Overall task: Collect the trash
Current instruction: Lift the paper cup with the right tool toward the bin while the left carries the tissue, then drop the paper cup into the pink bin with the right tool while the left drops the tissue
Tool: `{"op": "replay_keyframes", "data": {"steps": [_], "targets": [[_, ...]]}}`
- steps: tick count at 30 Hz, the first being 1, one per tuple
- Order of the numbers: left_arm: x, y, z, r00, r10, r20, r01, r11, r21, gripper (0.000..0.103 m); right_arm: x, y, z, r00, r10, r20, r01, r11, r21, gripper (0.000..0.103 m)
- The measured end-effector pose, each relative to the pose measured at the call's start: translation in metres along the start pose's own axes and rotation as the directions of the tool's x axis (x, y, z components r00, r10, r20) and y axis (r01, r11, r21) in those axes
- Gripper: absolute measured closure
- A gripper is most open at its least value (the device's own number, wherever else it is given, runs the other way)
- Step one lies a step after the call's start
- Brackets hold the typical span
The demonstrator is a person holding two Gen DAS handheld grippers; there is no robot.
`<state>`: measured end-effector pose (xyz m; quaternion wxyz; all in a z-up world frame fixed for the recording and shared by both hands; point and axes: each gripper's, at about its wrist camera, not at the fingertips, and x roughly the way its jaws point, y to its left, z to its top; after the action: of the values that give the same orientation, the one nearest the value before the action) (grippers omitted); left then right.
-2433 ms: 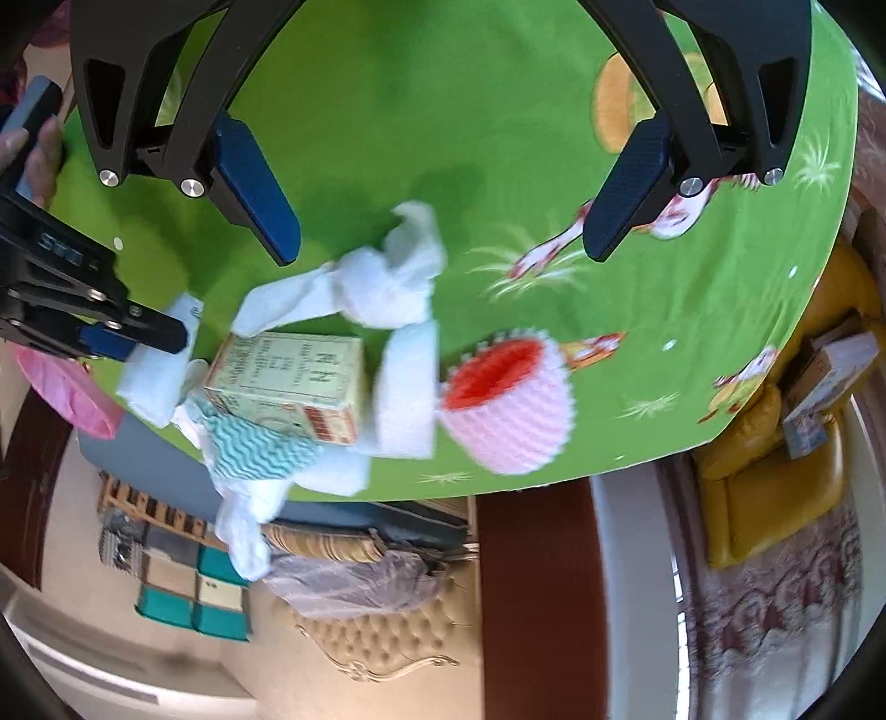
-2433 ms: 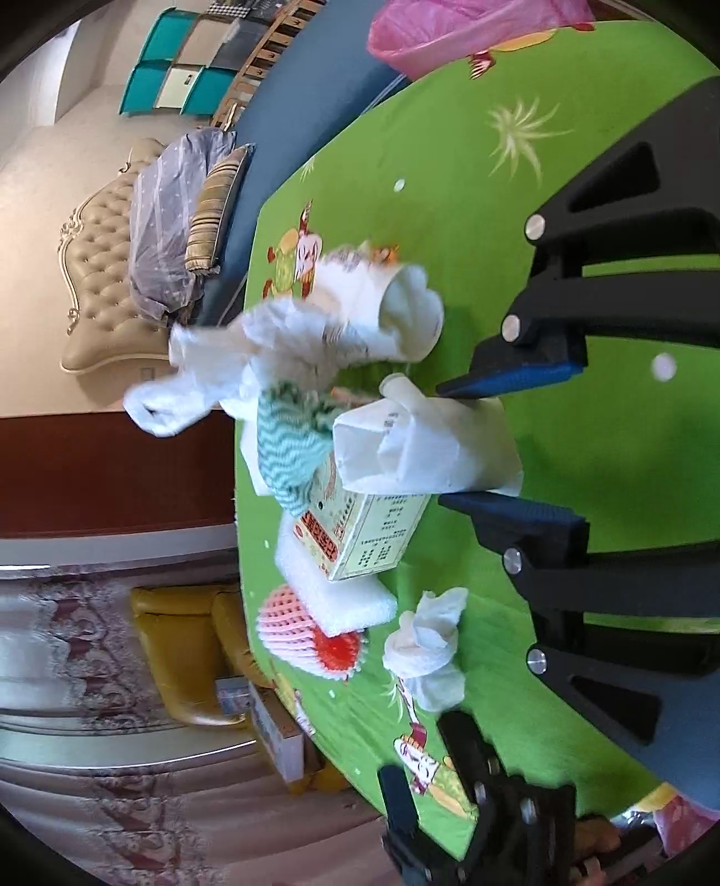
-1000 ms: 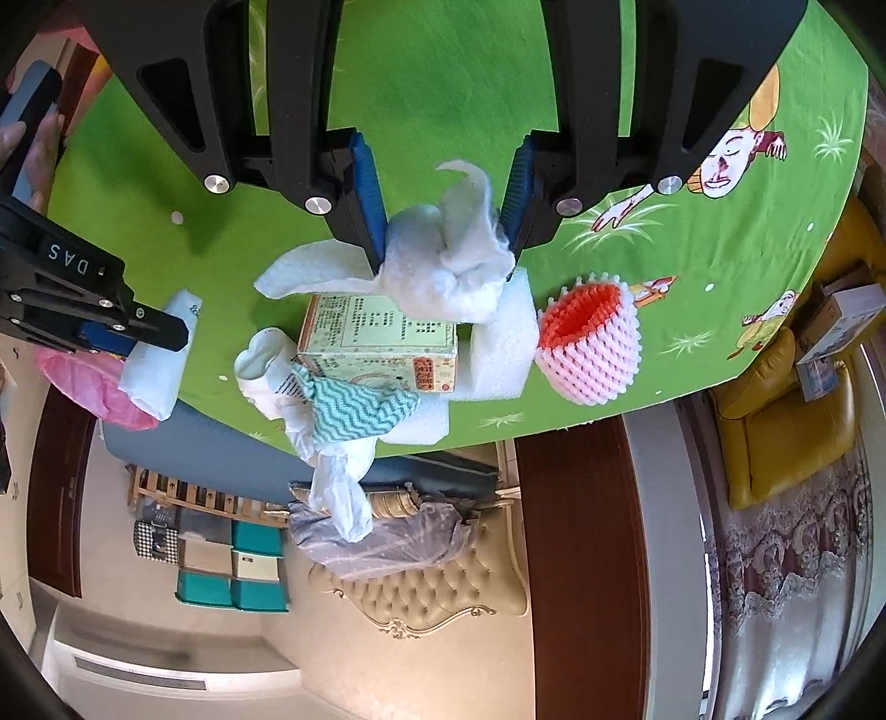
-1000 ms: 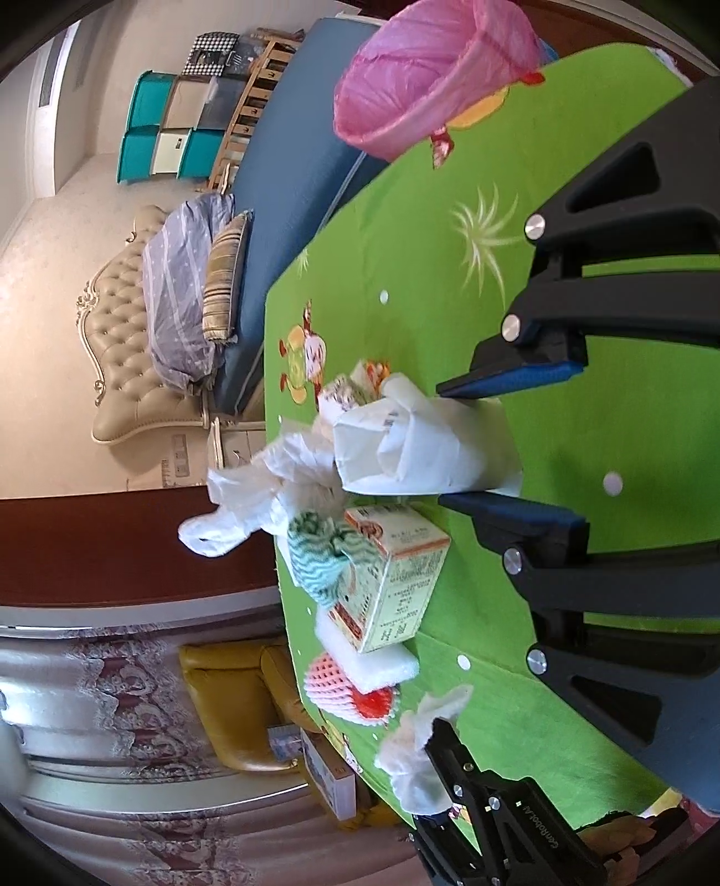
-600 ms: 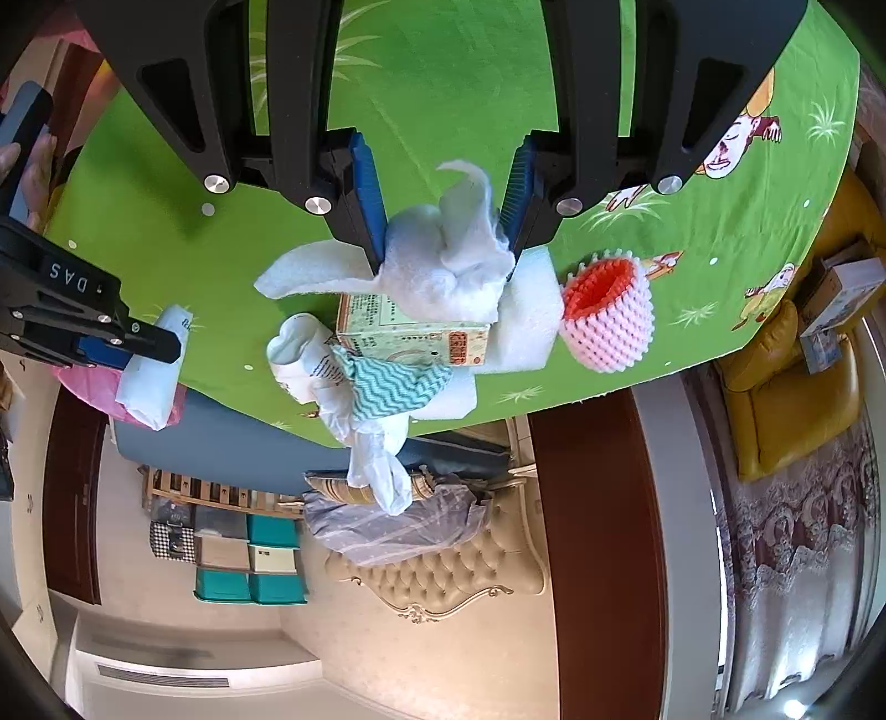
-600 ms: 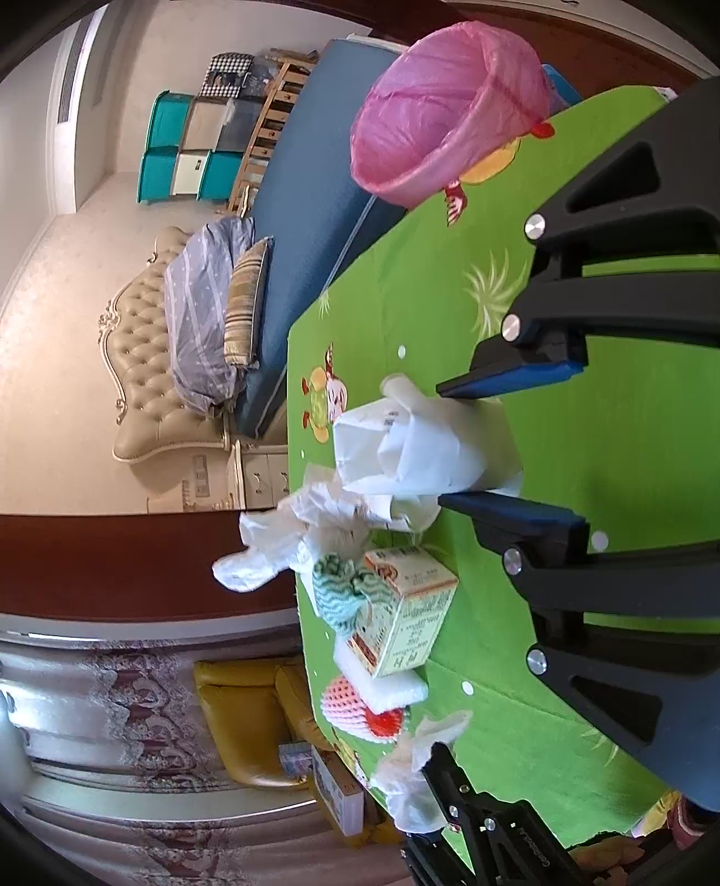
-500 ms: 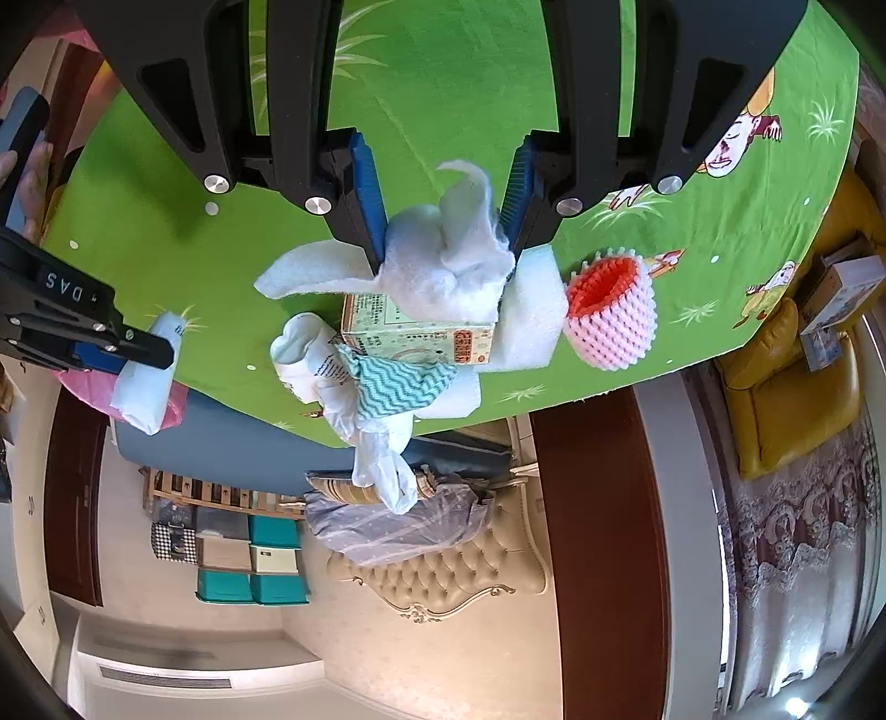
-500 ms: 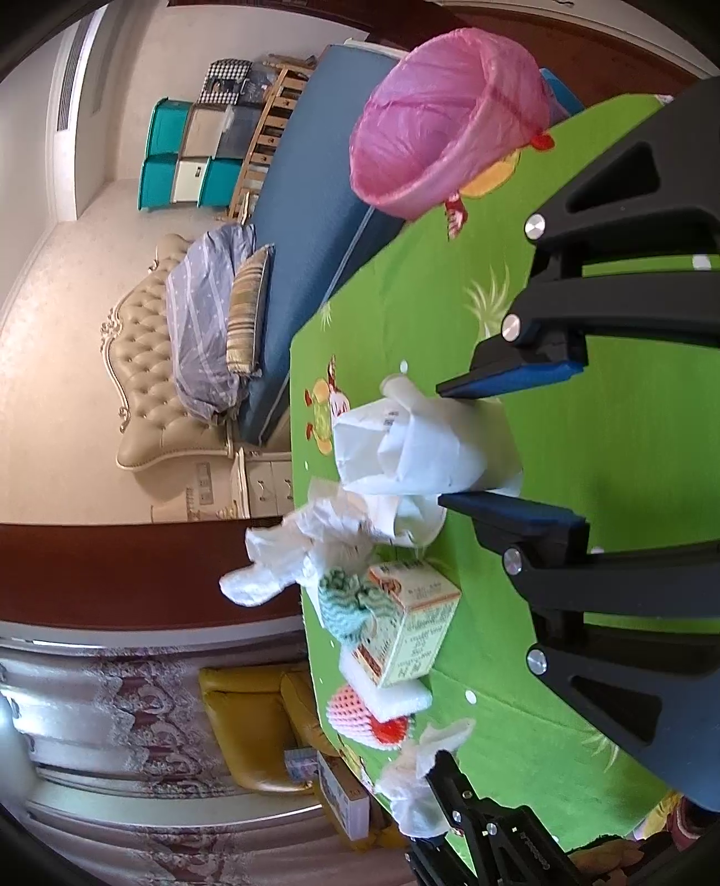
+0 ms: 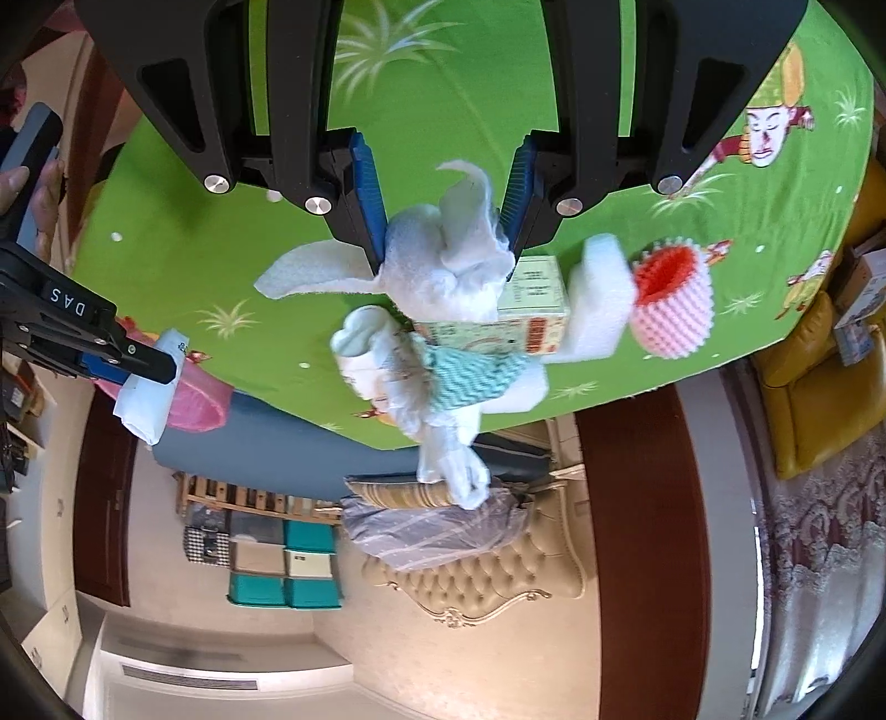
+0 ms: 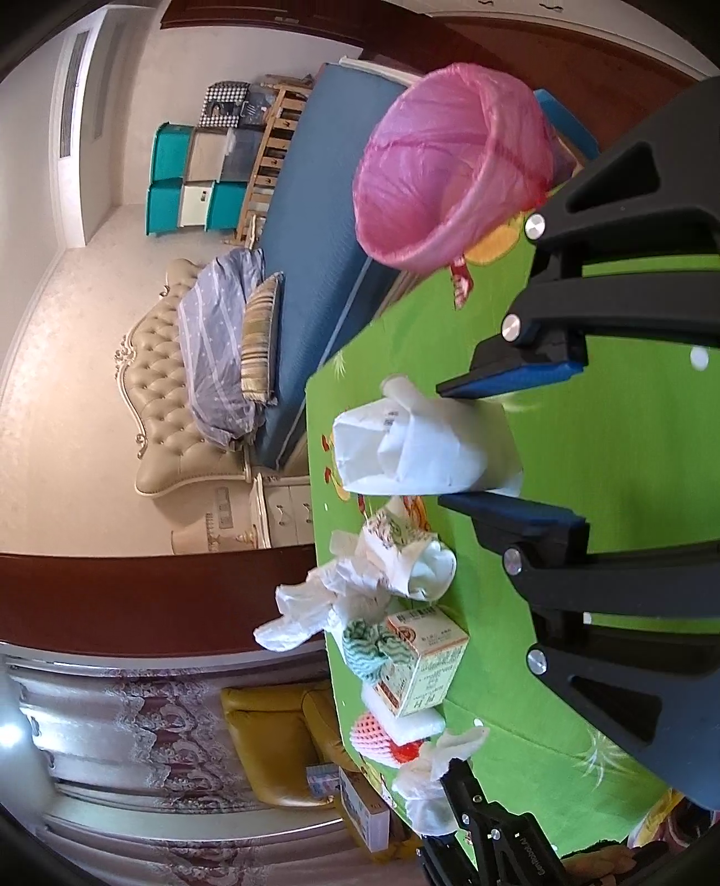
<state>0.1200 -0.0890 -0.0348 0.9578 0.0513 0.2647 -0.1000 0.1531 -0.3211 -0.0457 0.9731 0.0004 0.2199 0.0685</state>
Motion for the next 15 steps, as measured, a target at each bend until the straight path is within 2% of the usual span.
{"op": "replay_keyframes", "data": {"steps": [8, 15], "targets": [[0.012, -0.022, 0.013, 0.993, -0.111, -0.028, 0.111, 0.994, -0.006, 0.068, -0.020, -0.031, -0.002, 0.997, -0.069, 0.044, 0.070, 0.997, -0.026, 0.070], [0.033, -0.066, 0.036, 0.979, -0.196, -0.059, 0.199, 0.978, 0.058, 0.068, -0.028, -0.074, -0.007, 0.990, -0.131, 0.047, 0.131, 0.991, 0.013, 0.070]]}}
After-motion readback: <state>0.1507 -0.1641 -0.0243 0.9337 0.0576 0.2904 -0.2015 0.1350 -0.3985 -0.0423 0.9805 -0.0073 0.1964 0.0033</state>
